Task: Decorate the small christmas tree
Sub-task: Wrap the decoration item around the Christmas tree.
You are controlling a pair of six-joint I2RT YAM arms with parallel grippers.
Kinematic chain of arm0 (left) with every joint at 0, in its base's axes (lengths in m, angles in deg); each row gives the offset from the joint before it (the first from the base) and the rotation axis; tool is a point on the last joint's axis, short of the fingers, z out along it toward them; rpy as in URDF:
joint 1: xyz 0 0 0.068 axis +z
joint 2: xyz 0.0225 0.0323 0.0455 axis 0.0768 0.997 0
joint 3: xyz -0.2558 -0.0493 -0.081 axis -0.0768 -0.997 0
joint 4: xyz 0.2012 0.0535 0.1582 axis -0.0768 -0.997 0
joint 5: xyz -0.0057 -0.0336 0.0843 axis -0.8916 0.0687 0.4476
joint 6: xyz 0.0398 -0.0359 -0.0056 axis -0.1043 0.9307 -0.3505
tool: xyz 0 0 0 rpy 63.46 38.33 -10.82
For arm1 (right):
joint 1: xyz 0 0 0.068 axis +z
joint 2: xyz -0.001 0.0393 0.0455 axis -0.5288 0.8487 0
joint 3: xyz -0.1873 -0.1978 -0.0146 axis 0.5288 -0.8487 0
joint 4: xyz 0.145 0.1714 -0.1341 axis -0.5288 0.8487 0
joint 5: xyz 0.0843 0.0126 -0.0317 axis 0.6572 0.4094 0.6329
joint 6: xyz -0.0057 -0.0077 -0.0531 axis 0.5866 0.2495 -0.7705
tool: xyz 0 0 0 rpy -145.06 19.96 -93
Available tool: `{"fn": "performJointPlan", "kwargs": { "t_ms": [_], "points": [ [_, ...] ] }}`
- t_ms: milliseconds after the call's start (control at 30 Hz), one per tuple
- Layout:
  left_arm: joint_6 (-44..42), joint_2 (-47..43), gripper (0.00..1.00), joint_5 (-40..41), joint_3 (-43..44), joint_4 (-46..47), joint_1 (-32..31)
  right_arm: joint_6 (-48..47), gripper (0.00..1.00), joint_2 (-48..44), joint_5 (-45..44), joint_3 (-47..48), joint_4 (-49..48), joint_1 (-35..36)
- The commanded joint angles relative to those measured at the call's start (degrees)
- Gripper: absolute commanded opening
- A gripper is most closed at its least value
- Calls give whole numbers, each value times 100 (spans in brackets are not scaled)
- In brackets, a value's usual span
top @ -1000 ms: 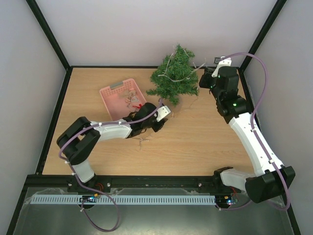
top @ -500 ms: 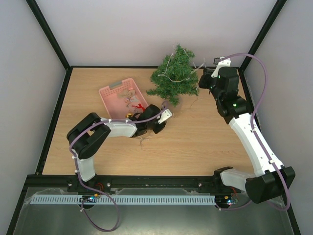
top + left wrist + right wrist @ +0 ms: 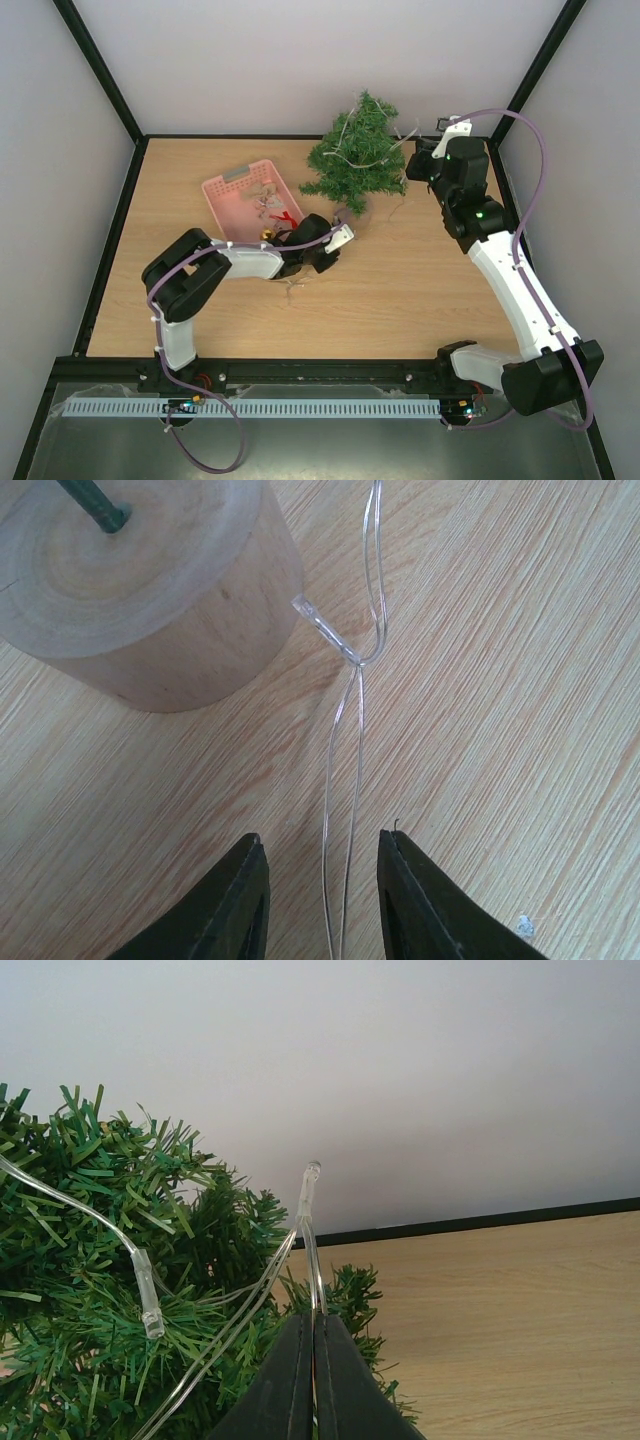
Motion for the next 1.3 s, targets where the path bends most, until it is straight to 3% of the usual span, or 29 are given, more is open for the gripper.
{"fn": "performJointPlan", "kwargs": {
  "t_ms": [0,333,567,700,733,1000,1267],
  "points": [
    [-90,166,31,85,51,-231,-35,37,2,-147,20,-19,-164,-21],
    [-210,315,29,288,247,-632,-245,23,2,-226,-6,-41,-184,-14],
    [-209,354,22,407,281,-660,-246,3,2,-283,14,-74,-158,-16],
    [-239,367,3,443,408,-826,-253,-59,2,-350,-15,-136,-166,-13],
    [-245,320,3,447,427,-862,-269,-67,2,-359,-27,-142,-166,-24],
    [-295,-542,2,502,471,-1235,-586,-112,2,-323,-79,-61,-36,-26],
    [-63,-1982,2,239,739,-1919,-712,-232,2,-197,-295,76,34,-219]
  ]
}}
